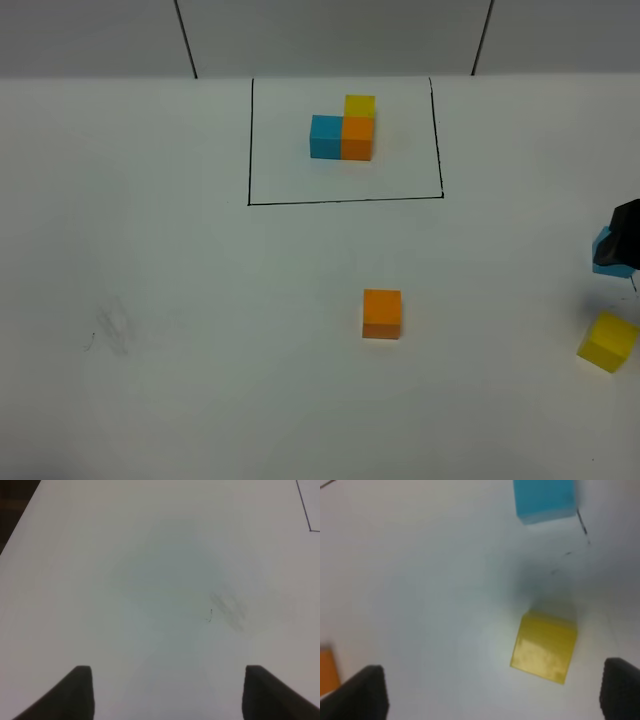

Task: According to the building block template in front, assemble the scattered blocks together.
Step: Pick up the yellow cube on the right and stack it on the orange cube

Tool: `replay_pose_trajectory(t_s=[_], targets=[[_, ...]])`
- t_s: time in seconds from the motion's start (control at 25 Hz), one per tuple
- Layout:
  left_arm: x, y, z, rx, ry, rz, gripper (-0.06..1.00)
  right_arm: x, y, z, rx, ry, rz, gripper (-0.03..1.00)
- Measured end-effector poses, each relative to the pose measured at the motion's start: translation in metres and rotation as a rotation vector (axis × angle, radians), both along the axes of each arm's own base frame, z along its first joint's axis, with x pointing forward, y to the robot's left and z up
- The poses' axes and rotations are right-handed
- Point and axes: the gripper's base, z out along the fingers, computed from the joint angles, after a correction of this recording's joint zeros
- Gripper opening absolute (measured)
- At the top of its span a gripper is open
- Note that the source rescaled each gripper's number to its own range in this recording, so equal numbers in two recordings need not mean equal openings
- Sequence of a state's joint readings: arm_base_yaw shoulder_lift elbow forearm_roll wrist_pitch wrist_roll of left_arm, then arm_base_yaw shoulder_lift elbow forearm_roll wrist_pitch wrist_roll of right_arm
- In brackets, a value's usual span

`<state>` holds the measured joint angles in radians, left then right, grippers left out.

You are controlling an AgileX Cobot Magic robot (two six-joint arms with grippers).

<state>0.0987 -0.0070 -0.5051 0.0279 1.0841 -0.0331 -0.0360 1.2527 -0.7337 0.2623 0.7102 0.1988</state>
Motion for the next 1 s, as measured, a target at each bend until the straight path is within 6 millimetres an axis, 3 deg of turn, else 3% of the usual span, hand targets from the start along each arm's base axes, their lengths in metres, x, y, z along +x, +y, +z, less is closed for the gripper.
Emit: replay_pose_trajectory(t_s=[0.36, 1.0], targets=[[0.000, 0.000, 0.000, 0.000, 0.000, 0.000, 0.41, 0.021, 0.002, -0.037, 0.057, 0.127, -0.054, 0.76], [0.000, 0.000, 0.000, 0.000, -0.001, 0.000, 0.41, 0.013, -0.007, -0.044, -0.002, 0.259, -0.182, 0.76]])
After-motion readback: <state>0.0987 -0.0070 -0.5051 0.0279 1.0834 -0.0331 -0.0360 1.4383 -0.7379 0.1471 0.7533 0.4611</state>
